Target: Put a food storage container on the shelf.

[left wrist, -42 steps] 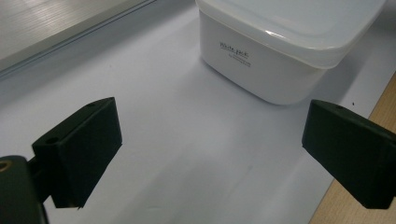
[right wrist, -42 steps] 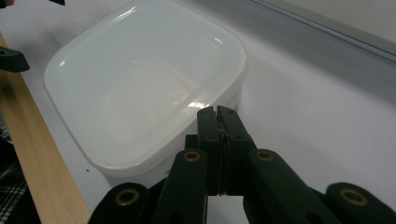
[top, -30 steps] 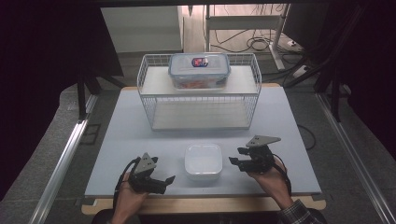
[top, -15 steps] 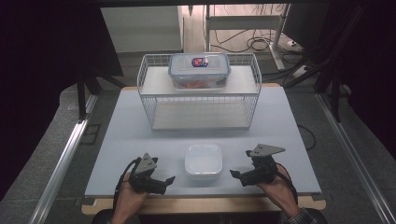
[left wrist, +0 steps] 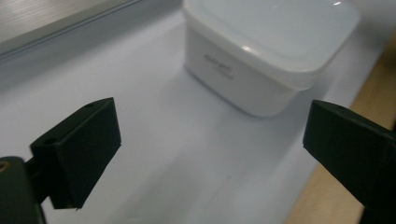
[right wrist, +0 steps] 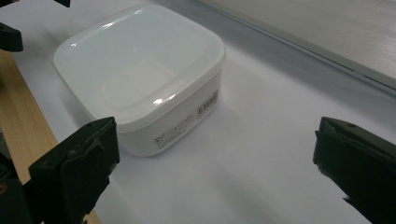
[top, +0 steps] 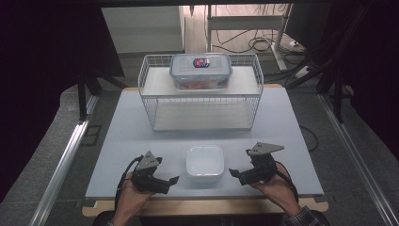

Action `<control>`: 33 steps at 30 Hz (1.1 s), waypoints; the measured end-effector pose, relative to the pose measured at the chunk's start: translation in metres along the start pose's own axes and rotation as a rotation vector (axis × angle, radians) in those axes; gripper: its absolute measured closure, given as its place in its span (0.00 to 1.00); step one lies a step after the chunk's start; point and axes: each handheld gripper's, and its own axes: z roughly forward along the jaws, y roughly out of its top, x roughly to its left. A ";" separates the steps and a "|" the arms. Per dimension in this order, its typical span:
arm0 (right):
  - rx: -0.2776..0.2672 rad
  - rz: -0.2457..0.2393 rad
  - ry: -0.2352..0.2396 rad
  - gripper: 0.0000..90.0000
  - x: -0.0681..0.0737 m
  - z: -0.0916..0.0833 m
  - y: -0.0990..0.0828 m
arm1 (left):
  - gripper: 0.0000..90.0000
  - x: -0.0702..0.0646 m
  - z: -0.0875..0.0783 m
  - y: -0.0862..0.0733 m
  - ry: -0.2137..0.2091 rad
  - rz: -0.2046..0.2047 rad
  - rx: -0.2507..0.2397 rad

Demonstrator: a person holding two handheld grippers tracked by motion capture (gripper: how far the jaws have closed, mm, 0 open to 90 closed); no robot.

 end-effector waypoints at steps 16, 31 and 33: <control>0.033 -0.019 0.067 0.18 0.005 0.013 0.025 | 0.14 0.005 0.025 0.045 -0.023 0.027 -0.015; 0.129 0.117 0.230 0.19 0.003 0.055 0.029 | 0.08 0.008 0.065 0.044 -0.228 -0.111 0.077; 0.145 0.152 0.246 0.23 0.004 0.053 0.025 | 0.11 0.004 0.059 0.041 -0.228 -0.137 0.096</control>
